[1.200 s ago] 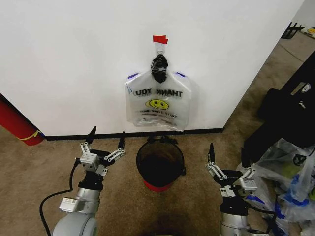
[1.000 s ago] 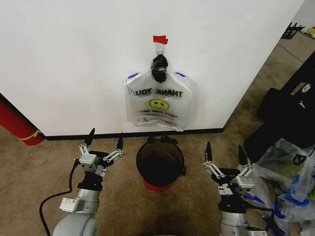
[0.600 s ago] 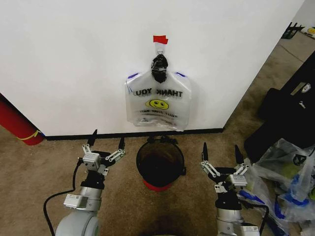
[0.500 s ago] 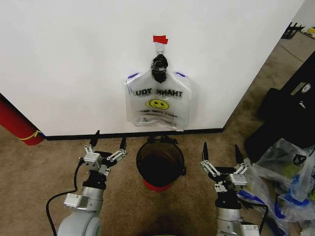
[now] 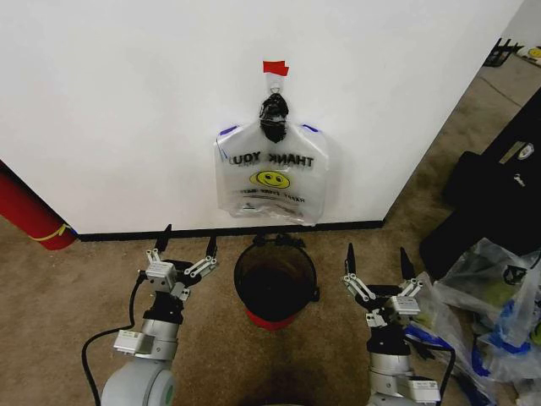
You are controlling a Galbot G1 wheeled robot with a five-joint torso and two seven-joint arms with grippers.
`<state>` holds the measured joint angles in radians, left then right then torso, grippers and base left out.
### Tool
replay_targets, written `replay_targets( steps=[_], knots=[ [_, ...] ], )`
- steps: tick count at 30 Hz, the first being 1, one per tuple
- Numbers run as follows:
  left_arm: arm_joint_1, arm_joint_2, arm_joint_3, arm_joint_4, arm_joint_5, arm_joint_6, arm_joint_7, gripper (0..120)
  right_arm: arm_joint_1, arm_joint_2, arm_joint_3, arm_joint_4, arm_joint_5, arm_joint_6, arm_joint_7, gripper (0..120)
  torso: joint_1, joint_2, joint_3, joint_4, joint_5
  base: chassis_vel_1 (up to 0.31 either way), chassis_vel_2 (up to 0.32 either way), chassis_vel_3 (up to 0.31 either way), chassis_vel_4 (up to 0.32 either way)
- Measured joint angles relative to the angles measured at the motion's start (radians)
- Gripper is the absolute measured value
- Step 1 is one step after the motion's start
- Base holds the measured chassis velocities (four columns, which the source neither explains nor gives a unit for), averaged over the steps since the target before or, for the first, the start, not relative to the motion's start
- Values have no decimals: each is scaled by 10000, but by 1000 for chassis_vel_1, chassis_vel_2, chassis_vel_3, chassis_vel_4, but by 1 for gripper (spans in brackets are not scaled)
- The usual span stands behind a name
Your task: Pick up the garbage bag from the wall and place it over the trash bin.
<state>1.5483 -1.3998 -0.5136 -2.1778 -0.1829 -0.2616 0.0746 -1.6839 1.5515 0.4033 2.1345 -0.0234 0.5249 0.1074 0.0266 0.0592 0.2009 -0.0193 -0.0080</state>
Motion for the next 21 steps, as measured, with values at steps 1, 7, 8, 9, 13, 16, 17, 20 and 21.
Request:
replay_targets(
  steps=[1, 7, 8, 9, 13, 16, 17, 20, 21],
  knots=[
    [5, -11, 6, -42, -9, 11, 3, 100, -6, -8, -16, 23, -3, -22, 0, 100, 0, 0, 0, 0, 1, 0, 0, 0, 0],
    [51, -59, -31, -50, 163, -13, 14, 100, -38, -6, 1, 72, -46, -33, 9, 100, 0, 0, 0, 0, 0, 0, 0, 0, 0],
    [63, -67, -42, -37, 215, -37, 15, 100, -47, -3, 8, 72, -64, -33, 21, 100, 0, 0, 0, 0, 0, 0, 0, 0, 0],
    [78, -76, -49, -30, 258, -66, 14, 100, -61, 2, 10, 74, -131, -33, 69, 100, 0, 0, 0, 0, 0, 0, 0, 0, 0],
    [119, -76, -48, -85, 236, -59, 10, 100, -121, 23, 12, 110, -418, -63, 236, 100, 0, 0, 0, 0, -1, 0, 0, 0, 0],
    [122, -48, -40, -135, 181, -3, -3, 100, -137, 55, 12, 159, -564, -71, 294, 100, 0, 0, 0, 0, 0, 0, 0, 0, 0],
    [121, -37, -40, -136, 176, 3, -7, 100, -137, 66, 12, 169, -581, -72, 300, 100, 0, 0, 0, 0, 0, 0, 0, 0, 0],
    [121, -7, -39, -134, 162, 10, -28, 100, -133, 100, 15, 172, -605, -72, 306, 100, 0, 0, 0, 0, 0, 0, 0, 0, 0],
    [123, 3, -39, -133, 155, 13, -41, 100, -134, 110, 8, 172, -607, -72, 318, 100, 0, 0, 0, 0, 0, 0, 0, 0, 0]
  ],
)
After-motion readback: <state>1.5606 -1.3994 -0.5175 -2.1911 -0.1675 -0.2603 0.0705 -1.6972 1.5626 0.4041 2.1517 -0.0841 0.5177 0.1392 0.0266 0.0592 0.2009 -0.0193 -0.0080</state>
